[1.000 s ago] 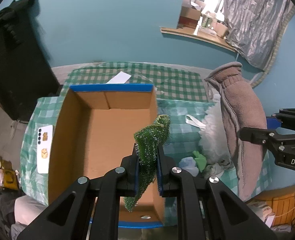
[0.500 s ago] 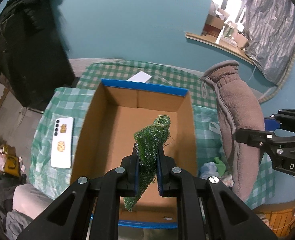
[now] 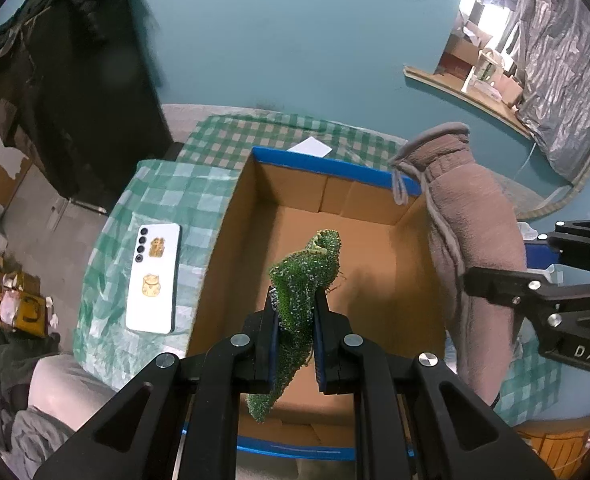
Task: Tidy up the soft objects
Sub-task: 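Lower the green scrubber into the box with the left tool while the right tool drops the grey mitten in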
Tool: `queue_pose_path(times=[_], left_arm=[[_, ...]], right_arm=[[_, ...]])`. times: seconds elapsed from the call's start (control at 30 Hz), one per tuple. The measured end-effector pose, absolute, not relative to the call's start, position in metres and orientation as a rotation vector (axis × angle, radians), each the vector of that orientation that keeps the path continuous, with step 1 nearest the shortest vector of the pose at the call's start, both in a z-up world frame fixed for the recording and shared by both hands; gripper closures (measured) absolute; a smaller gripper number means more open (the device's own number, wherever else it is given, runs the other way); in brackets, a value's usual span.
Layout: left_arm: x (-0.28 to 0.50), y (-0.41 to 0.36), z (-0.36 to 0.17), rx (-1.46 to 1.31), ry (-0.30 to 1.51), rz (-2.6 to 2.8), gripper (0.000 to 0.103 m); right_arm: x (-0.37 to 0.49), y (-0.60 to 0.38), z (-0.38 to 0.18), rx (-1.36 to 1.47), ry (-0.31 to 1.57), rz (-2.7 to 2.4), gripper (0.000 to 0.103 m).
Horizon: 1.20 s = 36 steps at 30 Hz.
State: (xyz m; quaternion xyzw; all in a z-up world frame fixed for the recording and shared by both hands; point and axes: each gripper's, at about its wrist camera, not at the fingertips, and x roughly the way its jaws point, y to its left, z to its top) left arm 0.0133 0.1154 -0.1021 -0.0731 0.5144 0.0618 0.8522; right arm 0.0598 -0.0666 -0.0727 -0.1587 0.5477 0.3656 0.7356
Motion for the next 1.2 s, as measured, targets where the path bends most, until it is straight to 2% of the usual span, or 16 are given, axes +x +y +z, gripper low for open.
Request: queue_pose_path(times=[0.57,0.7,0.8,0.87,1.0,1.2], left_arm=[[0.015,0.126,-0.12,-0.174,1.139,0.132,0.089],[0.015,0.127,-0.122,-0.175,1.148,0.139,0.089],[0.015,0.127,-0.121,-0.173,1.148,0.144,0.082],[0.015,0.128,-0.121,-0.173,1.146,0.154,0.068],[0.015,0.129,-0.117,-0.17,1.132,0.157,0.063],[0.014,0.13,-0.113,-0.171,1.112,0.177,0.043]], right_arm=[[0.06,-0.035,-0.099,-0.373,1.262,0.835,0.074],[0.063,-0.035,-0.102,-0.353,1.279,0.831,0.068],[0.065,-0.036,-0.103,-0.33,1.29,0.824,0.066],[0.066,-0.038,-0.101,-0.316,1.282,0.823,0.066],[0.069,-0.041,-0.097,-0.281,1.282,0.823,0.066],[0.072,-0.047,-0.092,-0.261,1.278,0.808,0.063]])
